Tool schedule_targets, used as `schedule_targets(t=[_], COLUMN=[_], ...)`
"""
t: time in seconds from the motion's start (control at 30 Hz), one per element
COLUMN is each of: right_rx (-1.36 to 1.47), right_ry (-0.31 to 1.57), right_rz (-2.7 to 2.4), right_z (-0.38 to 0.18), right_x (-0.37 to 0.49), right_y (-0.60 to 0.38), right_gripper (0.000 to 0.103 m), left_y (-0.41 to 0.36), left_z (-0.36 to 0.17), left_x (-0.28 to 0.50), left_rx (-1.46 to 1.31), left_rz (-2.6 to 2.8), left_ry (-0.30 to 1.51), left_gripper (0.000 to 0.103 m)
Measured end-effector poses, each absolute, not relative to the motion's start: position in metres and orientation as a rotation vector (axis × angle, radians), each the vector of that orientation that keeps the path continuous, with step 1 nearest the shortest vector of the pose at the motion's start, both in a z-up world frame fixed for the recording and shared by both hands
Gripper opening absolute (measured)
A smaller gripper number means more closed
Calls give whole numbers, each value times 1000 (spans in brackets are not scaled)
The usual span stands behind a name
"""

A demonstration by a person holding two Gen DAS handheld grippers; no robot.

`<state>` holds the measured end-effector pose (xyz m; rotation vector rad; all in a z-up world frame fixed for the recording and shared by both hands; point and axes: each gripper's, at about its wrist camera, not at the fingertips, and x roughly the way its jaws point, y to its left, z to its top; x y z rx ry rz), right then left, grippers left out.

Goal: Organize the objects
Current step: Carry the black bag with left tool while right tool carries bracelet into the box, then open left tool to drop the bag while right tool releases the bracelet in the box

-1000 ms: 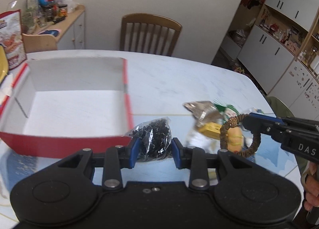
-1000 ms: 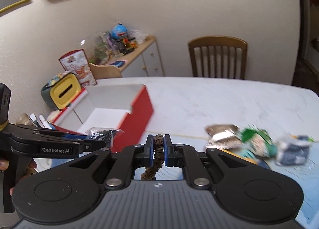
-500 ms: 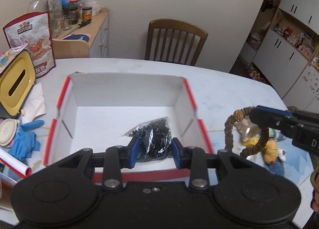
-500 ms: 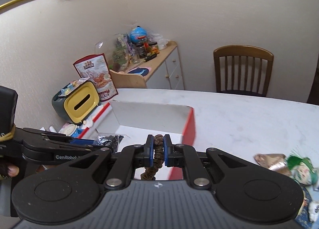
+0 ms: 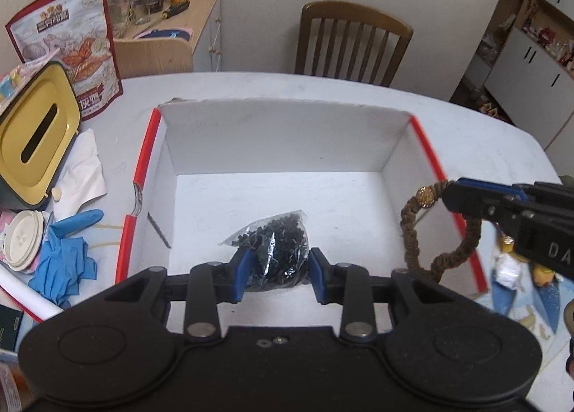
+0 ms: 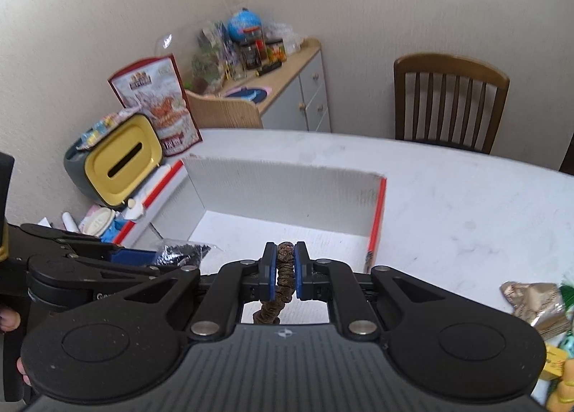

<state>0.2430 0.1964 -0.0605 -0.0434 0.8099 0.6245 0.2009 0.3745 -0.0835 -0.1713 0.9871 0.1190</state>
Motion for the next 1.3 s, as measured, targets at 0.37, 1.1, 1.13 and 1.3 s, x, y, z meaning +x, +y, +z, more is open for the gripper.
schedule_targets(t=[0.37, 1.1, 1.13, 1.3], right_rx=[-107, -265, -264, -271], right_ry=[924, 993, 993, 980], right_rz=[618, 627, 629, 612], right_z=[-109, -128, -127, -122], right_x=[255, 255, 254, 251], right_y=[226, 241, 241, 238], right_gripper=[10, 10, 10, 12], left_y=[384, 389, 388, 387], left_z=[-119, -143, -143, -138], left_x=[227, 241, 240, 235], left_rx=[-125, -139, -139, -132], left_rz=[129, 142, 142, 149], left_ry=[1096, 1211, 1207, 1180], left_gripper=[34, 44, 46, 60])
